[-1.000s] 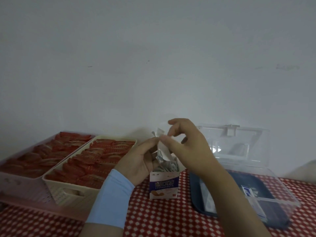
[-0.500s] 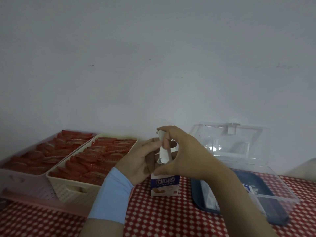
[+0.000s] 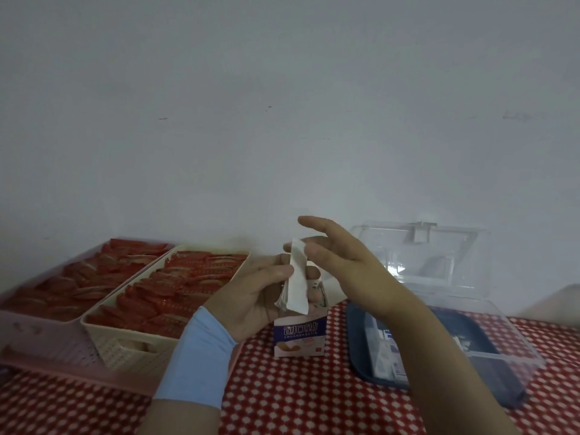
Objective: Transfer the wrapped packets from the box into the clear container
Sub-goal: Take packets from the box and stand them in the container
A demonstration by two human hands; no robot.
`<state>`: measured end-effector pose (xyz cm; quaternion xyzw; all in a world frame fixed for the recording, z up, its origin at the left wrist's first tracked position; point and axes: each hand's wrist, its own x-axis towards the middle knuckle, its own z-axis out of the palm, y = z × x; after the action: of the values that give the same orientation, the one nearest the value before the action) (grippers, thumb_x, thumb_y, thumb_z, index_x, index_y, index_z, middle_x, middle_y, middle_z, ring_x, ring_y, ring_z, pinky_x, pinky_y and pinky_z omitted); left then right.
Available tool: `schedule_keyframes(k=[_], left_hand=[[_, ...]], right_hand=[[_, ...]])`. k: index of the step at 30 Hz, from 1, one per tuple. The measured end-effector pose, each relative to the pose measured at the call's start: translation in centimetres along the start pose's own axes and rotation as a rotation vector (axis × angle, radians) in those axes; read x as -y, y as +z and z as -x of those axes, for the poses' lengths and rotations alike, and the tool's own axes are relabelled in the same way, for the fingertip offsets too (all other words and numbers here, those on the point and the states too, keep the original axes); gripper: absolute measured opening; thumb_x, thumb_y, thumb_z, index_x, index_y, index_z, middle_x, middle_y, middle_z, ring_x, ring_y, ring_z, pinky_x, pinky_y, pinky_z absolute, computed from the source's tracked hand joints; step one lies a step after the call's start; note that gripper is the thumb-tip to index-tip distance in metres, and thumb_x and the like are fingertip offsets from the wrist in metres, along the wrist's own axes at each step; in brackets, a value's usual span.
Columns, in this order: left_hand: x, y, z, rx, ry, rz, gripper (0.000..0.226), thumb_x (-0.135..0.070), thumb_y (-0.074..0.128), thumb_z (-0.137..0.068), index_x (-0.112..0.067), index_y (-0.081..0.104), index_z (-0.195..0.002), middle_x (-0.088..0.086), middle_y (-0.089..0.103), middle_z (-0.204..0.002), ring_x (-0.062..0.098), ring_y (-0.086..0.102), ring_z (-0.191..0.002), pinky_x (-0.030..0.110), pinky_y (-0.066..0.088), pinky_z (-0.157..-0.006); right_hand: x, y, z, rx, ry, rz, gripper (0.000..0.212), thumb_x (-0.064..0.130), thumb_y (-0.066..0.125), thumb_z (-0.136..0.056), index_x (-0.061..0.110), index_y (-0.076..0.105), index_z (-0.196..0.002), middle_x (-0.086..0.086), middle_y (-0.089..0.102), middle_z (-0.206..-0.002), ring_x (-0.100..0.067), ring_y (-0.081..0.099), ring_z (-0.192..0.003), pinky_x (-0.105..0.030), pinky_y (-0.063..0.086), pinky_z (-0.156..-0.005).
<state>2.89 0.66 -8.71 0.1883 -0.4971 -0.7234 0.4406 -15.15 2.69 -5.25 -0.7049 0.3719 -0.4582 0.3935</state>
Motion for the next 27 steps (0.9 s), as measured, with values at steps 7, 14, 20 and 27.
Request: schedule_keyframes(k=[7,14,20,27], left_hand=[[-0.1,0.9,0.1,0.043,-0.060,-0.009,0.028,-0.009,0.056,-0.091,0.007,0.057,-0.114,0.024,0.069,-0.102,0.033,0.073,-0.076,0.038,0.060,-0.063],[0.8,1.5,-1.0,-0.077,-0.027,-0.097,0.021,-0.009,0.056,-0.090,0.004,0.057,-0.106,0.016,0.073,-0.096,0.029,0.074,-0.083,0.036,0.060,-0.067],[0.9,2.4,-1.5,-0.199,0.028,0.046,0.040,-0.020,0.061,-0.087,0.004,0.064,-0.119,0.016,0.072,-0.110,0.030,0.072,-0.092,0.044,0.059,-0.079],[1.5,4.2,-1.7,-0.138,0.025,0.077,0.025,-0.021,0.057,-0.086,-0.001,0.059,-0.099,0.010,0.070,-0.082,0.018,0.071,-0.071,0.029,0.059,-0.059]], right_hand=[[-0.9,-1.0,-0.5,-0.147,-0.008,0.065,0.031,0.003,0.069,-0.091,0.023,0.075,-0.113,0.011,0.072,-0.082,0.001,0.069,-0.083,-0.009,0.050,-0.076],[-0.9,-1.0,-0.7,-0.194,-0.034,0.118,0.040,0.005,0.069,-0.090,0.025,0.065,-0.125,0.011,0.072,-0.093,-0.003,0.070,-0.082,-0.027,0.057,-0.080],[0.5,-1.3,0.8,0.070,-0.013,0.336,0.052,0.029,0.092,-0.066,0.039,0.055,-0.101,0.033,0.046,-0.142,0.018,0.045,-0.124,-0.014,0.039,-0.099],[0.9,-1.0,1.7,-0.035,-0.113,0.544,0.048,0.024,0.095,-0.057,0.020,0.053,-0.080,0.020,0.057,-0.129,0.004,0.058,-0.106,-0.024,0.058,-0.079]])
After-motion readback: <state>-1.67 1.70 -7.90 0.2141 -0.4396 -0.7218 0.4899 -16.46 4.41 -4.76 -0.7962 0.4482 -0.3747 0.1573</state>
